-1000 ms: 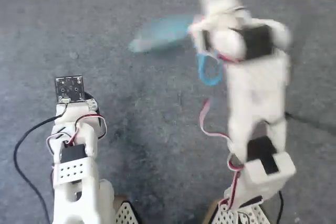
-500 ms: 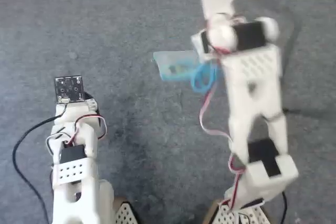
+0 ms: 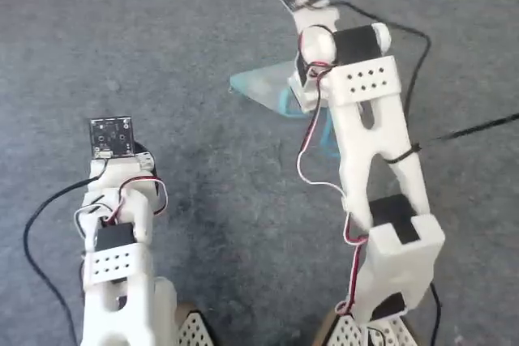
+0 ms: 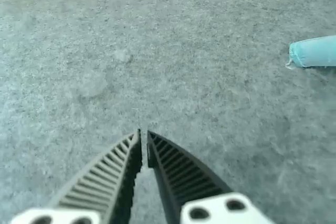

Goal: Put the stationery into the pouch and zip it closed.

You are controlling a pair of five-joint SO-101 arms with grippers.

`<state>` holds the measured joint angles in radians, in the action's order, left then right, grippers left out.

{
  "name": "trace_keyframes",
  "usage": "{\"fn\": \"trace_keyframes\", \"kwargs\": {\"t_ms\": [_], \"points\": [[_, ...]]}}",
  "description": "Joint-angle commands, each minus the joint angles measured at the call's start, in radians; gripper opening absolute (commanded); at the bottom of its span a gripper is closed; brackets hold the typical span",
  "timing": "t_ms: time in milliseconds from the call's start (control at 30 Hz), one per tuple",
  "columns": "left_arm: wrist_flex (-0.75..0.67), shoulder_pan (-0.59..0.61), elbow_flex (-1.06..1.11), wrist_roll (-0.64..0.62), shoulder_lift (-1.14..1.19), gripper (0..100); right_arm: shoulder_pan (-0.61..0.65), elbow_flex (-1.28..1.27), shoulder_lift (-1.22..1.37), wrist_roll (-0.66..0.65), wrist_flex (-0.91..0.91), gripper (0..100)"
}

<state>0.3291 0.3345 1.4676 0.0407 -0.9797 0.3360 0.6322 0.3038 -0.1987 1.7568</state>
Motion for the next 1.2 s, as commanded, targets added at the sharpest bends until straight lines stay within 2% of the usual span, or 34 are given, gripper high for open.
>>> {"fn": "trace_keyframes", "kwargs": {"t_ms": [0, 200, 300, 533, 667, 1167], "points": [[0.005, -0.008, -0.027, -0.012, -0.040, 2, 0.099, -0.141, -0.088, -0.011, -0.044, 0.8], [0.005, -0.009, -0.027, -0.012, -0.037, 2, 0.384, -0.193, -0.194, -0.015, -0.065, 0.9], [0.005, -0.009, -0.027, -0.012, -0.038, 2, 0.441, -0.199, -0.257, -0.072, -0.035, 1.3], [0.005, -0.009, -0.028, -0.012, -0.040, 2, 0.344, -0.199, -0.272, -0.098, 0.024, 21.4], [0.008, -0.034, -0.027, -0.011, -0.037, 2, 0.334, -0.193, -0.283, -0.141, 0.031, 30.1], [0.006, -0.034, -0.027, -0.011, -0.037, 2, 0.283, -0.222, -0.691, -0.190, 0.031, 28.8]]}}
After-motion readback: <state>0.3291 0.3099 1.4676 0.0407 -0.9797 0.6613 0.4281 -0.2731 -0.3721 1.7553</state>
